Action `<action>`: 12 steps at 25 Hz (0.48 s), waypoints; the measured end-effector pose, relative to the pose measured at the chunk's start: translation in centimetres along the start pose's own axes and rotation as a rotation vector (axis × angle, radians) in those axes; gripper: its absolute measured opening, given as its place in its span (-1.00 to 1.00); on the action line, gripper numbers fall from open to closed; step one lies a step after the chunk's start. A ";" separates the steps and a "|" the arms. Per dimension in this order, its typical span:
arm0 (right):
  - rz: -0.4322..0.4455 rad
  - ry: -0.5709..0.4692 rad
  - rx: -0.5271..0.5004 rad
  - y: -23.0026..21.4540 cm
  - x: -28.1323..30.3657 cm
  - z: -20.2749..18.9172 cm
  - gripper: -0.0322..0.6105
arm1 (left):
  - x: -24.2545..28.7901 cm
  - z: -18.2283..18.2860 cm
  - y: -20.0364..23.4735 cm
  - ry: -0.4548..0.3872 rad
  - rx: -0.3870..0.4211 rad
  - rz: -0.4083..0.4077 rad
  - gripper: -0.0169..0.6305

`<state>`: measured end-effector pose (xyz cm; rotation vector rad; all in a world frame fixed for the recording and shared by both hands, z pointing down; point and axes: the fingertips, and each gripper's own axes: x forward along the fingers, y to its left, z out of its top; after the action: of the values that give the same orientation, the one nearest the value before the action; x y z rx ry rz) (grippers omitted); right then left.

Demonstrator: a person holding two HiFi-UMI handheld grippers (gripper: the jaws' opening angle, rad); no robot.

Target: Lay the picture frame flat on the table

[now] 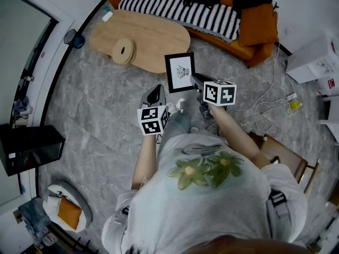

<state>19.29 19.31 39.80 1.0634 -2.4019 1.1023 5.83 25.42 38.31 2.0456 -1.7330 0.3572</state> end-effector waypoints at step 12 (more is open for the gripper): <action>-0.024 0.008 0.030 -0.9 5.4 2.4 -0.66 | 3.9 0.9 4.4 0.031 -0.032 0.007 -0.90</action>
<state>16.32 14.36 41.48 1.0926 -2.3675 1.1364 2.17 21.02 40.02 2.0019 -1.7167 0.3599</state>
